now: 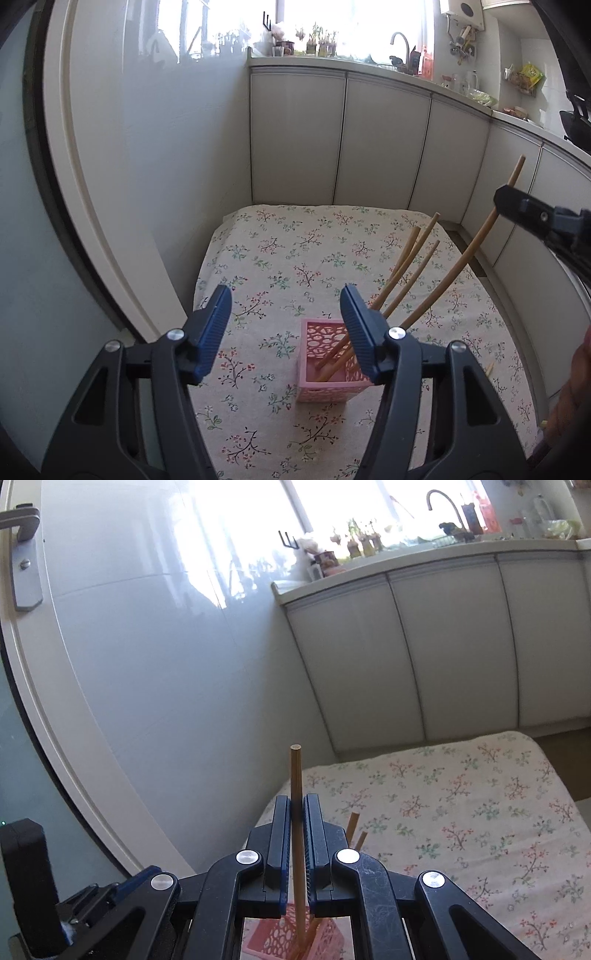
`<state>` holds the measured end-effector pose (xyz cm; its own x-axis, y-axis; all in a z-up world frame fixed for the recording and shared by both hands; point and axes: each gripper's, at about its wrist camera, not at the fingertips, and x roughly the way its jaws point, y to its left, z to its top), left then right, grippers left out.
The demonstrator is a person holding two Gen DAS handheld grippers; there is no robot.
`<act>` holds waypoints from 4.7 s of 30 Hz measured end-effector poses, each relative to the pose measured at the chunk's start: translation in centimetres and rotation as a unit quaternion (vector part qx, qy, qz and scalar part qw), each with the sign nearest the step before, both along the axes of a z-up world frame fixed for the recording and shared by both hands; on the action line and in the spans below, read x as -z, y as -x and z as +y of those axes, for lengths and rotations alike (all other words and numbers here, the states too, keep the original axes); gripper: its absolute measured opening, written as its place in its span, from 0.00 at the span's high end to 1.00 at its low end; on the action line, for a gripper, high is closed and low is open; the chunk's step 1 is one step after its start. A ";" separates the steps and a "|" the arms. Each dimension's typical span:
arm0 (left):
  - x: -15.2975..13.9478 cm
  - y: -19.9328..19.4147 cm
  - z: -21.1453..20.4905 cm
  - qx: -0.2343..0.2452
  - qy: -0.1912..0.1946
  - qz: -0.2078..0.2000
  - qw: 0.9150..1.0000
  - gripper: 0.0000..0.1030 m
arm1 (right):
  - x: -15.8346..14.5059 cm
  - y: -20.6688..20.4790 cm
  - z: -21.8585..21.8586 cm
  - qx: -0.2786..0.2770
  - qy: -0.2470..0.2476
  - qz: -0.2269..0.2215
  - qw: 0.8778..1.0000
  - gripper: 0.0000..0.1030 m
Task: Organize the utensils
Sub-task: 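Open the left tool over the holder while the right tool releases its chopstick into it, then move both open tools back toward the remaining chopsticks and spoons, then close the left tool on one wooden chopstick while the right tool grasps another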
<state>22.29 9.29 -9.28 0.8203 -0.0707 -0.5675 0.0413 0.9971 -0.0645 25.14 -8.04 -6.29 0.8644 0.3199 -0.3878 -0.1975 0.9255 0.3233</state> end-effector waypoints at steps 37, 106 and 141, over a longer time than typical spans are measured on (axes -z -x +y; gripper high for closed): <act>4.7 2.4 -11.4 0.175 -0.049 0.166 0.969 0.12 | 9.2 5.0 -15.2 0.089 0.022 0.324 0.942 0.16; 6.9 0.2 -16.4 0.228 -0.088 0.163 0.956 0.92 | 20.9 2.9 -15.4 0.040 -0.030 0.501 0.864 0.50; 6.1 -0.7 -11.0 0.178 -0.049 0.150 0.971 0.92 | 22.6 -2.6 -12.3 0.156 -0.054 0.456 0.874 0.89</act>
<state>22.96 -1.68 -15.41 0.5507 -0.2540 -0.7952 0.3787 0.9249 -0.0332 27.75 -20.30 -28.90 0.2623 0.2018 -0.9437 0.4443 0.8428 0.3037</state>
